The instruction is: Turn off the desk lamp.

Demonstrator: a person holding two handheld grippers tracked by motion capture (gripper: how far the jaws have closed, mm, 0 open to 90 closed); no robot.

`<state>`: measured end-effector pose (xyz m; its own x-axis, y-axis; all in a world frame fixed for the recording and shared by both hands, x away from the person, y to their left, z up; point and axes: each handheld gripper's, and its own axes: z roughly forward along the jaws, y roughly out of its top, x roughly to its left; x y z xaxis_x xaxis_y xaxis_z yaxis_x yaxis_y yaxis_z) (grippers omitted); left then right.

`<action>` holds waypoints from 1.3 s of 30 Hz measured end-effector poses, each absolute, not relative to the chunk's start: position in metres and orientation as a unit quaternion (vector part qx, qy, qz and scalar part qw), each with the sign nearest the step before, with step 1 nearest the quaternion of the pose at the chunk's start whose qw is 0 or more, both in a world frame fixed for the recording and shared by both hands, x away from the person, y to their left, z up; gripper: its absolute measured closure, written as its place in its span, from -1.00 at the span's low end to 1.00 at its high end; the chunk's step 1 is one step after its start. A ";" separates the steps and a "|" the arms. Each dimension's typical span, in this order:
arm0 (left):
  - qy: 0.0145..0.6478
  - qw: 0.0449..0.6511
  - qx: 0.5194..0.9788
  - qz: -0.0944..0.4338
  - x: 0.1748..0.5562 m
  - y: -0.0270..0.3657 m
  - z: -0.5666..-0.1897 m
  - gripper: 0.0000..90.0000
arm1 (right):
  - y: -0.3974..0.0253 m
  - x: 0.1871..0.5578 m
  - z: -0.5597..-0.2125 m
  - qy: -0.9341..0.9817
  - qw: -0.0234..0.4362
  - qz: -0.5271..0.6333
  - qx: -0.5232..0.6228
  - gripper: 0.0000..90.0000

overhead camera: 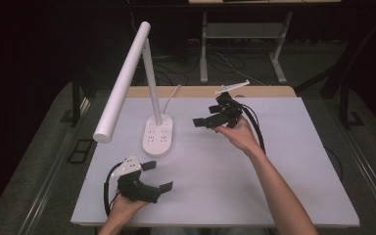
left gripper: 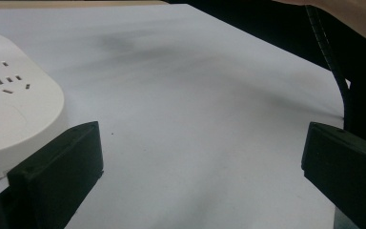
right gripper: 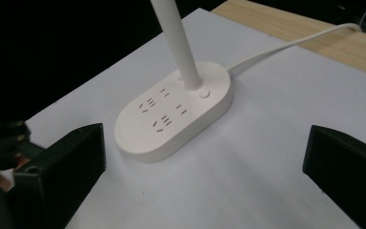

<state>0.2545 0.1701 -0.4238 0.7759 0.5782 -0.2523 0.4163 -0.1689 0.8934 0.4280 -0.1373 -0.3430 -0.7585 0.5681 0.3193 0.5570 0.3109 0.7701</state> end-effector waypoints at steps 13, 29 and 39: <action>0.327 0.555 0.761 0.073 0.254 0.170 -0.424 -1.00 | -0.185 0.386 -0.341 0.806 0.022 0.473 0.354 -0.99; 0.326 0.555 0.762 0.073 0.254 0.169 -0.424 -1.00 | -0.239 0.330 -0.356 0.797 0.037 0.471 0.377 -0.99; 0.325 0.553 0.764 0.074 0.254 0.169 -0.423 -1.00 | -0.270 0.287 -0.379 0.772 0.040 0.487 0.406 -0.99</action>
